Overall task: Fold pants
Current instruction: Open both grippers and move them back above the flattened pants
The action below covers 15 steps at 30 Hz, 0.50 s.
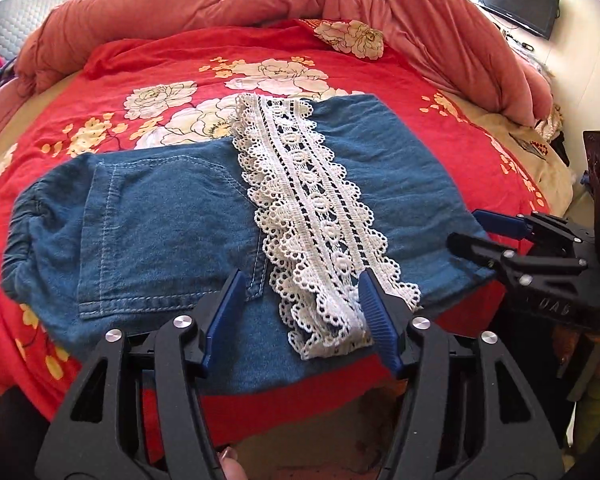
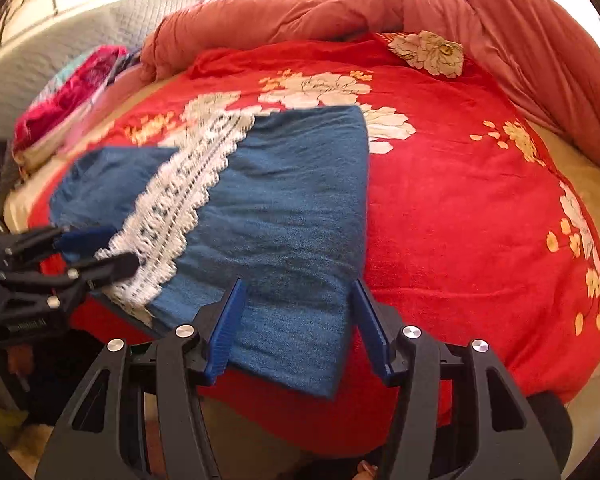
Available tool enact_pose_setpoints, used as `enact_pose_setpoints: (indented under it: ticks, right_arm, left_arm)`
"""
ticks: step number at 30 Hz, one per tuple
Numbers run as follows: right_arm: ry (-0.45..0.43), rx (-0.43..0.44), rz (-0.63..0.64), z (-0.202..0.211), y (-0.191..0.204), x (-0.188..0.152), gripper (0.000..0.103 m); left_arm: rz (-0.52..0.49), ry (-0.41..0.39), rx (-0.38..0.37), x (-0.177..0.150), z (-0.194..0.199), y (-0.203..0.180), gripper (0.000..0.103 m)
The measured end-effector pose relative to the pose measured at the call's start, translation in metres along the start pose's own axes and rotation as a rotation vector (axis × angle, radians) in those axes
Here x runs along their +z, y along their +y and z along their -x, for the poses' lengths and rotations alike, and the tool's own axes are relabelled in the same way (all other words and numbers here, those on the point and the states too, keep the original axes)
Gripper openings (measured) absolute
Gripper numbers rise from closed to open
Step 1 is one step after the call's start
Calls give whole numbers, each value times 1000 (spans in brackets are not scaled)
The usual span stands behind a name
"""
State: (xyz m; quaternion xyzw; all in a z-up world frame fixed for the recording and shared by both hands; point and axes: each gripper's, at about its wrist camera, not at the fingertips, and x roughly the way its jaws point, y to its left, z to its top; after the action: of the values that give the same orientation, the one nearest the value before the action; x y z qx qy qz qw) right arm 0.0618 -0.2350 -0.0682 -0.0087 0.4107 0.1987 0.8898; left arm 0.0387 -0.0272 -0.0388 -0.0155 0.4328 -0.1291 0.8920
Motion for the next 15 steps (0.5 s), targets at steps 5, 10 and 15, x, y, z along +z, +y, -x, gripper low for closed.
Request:
enact_pose_setpoints:
  ticks: [5, 10, 15]
  right_arm:
    - [-23, 13, -33, 17, -1, 0, 54]
    - [-51, -1, -43, 31, 1, 2, 64]
    - [-79, -7, -55, 42, 3, 6, 72]
  left_arm:
    - [11, -20, 2, -1, 12, 1, 59]
    - [24, -38, 4, -2, 24, 5, 65]
    - [34, -55, 8, -3, 34, 9, 72]
